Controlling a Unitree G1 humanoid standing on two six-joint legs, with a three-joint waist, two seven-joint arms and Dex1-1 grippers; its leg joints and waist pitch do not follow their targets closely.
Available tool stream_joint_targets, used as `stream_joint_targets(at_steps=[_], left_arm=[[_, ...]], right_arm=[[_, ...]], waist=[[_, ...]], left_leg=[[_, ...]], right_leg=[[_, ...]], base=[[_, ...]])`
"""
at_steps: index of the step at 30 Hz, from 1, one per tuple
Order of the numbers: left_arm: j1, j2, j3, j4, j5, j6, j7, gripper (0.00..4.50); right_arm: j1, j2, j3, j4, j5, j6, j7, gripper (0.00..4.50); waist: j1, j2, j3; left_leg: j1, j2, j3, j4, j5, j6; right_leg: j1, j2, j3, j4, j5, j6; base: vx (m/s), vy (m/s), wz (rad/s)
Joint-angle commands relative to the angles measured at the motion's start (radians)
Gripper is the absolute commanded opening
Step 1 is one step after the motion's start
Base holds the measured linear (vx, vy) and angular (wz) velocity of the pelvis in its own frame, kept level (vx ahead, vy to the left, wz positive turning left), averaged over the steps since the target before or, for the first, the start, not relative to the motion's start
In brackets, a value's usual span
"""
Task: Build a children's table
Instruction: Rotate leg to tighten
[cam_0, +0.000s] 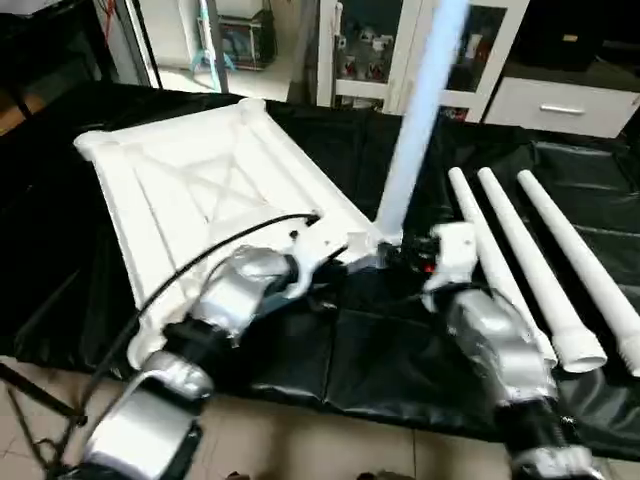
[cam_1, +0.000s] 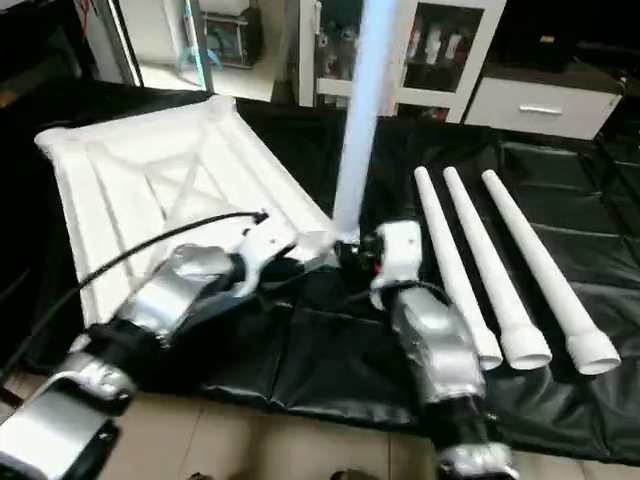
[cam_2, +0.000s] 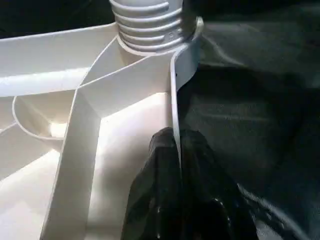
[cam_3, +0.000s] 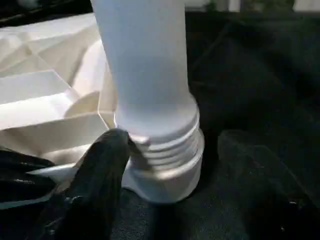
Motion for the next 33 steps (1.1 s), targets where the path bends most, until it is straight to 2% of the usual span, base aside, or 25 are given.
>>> stream_joint_targets(at_steps=[1,5,6,8,10,14,17,18,22,24,27,29,31,33], left_arm=[[0.027,0.027,-0.025,-0.041,-0.002,-0.029,-0.059,0.00],[0.067,0.068,-0.047,-0.100,-0.039,-0.098,-0.181,0.00],[0.075,0.076,-0.051,-0.112,-0.046,-0.111,-0.207,0.00],[0.085,0.091,-0.059,-0.130,-0.054,-0.116,-0.244,0.00],[0.097,0.099,-0.063,-0.151,-0.067,-0.126,-0.282,0.00],[0.124,0.116,-0.080,-0.215,-0.091,-0.115,-0.356,0.00],[0.128,0.118,-0.083,-0.225,-0.092,-0.113,-0.365,0.00],[0.130,0.119,-0.084,-0.228,-0.093,-0.113,-0.369,0.00],[0.134,0.123,-0.082,-0.234,-0.089,-0.114,-0.380,0.00],[0.137,0.128,-0.082,-0.239,-0.084,-0.112,-0.385,0.00],[0.140,0.132,-0.083,-0.246,-0.083,-0.108,-0.388,0.00],[0.141,0.133,-0.084,-0.247,-0.082,-0.107,-0.389,0.00],[0.143,0.134,-0.085,-0.249,-0.080,-0.106,-0.390,0.00],[0.145,0.136,-0.087,-0.251,-0.079,-0.106,-0.391,0.00]], right_arm=[[0.009,-0.049,-0.017,-0.072,0.041,0.031,0.081,3.48],[0.065,-0.154,0.009,-0.179,0.121,0.111,0.291,3.77],[0.081,-0.184,0.020,-0.206,0.140,0.131,0.349,3.92],[0.102,-0.241,0.028,-0.239,0.163,0.153,0.429,4.04],[0.107,-0.279,0.027,-0.246,0.164,0.149,0.474,4.14],[0.099,-0.351,0.035,-0.251,0.173,0.165,0.574,4.14],[0.090,-0.364,0.040,-0.247,0.165,0.154,0.593,4.14],[0.081,-0.370,0.043,-0.237,0.156,0.142,0.602,4.14],[0.066,-0.382,0.058,-0.214,0.142,0.125,0.634,4.14],[0.055,-0.389,0.078,-0.194,0.128,0.105,0.673,4.14],[0.050,-0.396,0.089,-0.189,0.124,0.107,0.703,3.80],[0.049,-0.397,0.091,-0.186,0.122,0.105,0.710,3.74],[0.046,-0.405,0.098,-0.178,0.116,0.099,0.724,3.46],[0.044,-0.410,0.102,-0.170,0.114,0.092,0.735,3.38]], waist=[[0.009,0.002,-0.065],[0.019,0.001,-0.067],[0.021,-0.003,-0.067],[0.029,-0.002,-0.068],[0.034,-0.003,-0.065],[0.046,-0.009,-0.063],[0.049,-0.008,-0.064],[0.048,-0.011,-0.064],[0.048,-0.012,-0.065],[0.048,-0.013,-0.066],[0.049,-0.014,-0.069],[0.049,-0.013,-0.069],[0.050,-0.013,-0.068],[0.049,-0.014,-0.068]], left_leg=[[0.002,0.053,-0.019,-0.080,-0.191,0.064],[0.004,0.056,-0.019,-0.081,-0.191,0.068],[0.003,0.055,-0.018,-0.080,-0.188,0.074],[0.006,0.058,-0.017,-0.078,-0.177,0.083],[0.004,0.059,-0.017,-0.079,-0.181,0.077],[0.010,0.059,-0.016,-0.080,-0.201,0.061],[0.008,0.059,-0.016,-0.080,-0.186,0.063],[0.005,0.057,-0.016,-0.080,-0.179,0.064],[0.006,0.056,-0.016,-0.078,-0.172,0.066],[0.005,0.057,-0.016,-0.077,-0.160,0.068],[0.004,0.056,-0.015,-0.075,-0.141,0.078],[0.002,0.056,-0.015,-0.074,-0.130,0.085],[0.003,0.057,-0.015,-0.074,-0.136,0.086],[0.003,0.056,-0.015,-0.074,-0.139,0.085]], right_leg=[[0.063,-0.072,0.048,-0.073,-0.272,-0.206],[0.063,-0.073,0.050,-0.070,-0.258,-0.204],[0.065,-0.073,0.050,-0.070,-0.253,-0.206],[0.062,-0.074,0.051,-0.067,-0.238,-0.212],[0.061,-0.076,0.050,-0.069,-0.269,-0.209],[0.055,-0.078,0.051,-0.077,-0.350,-0.184],[0.055,-0.076,0.051,-0.074,-0.325,-0.189],[0.056,-0.076,0.050,-0.073,-0.324,-0.186],[0.056,-0.078,0.049,-0.074,-0.343,-0.176],[0.056,-0.075,0.049,-0.070,-0.312,-0.187],[0.059,-0.076,0.049,-0.065,-0.274,-0.202],[0.060,-0.075,0.049,-0.064,-0.263,-0.205],[0.059,-0.076,0.048,-0.065,-0.274,-0.205],[0.059,-0.075,0.048,-0.066,-0.282,-0.204]], base=[[0.000,0.000,0.00],[0.000,0.000,0.00],[0.000,0.000,0.00],[0.000,0.000,0.00],[0.000,0.000,0.00],[0.000,0.000,0.00],[0.000,0.000,0.00],[0.000,0.000,0.00],[0.000,0.000,0.00],[0.000,0.000,0.00],[0.000,0.000,0.00],[0.000,0.000,0.00],[0.000,0.000,0.00],[0.000,0.000,0.00]])
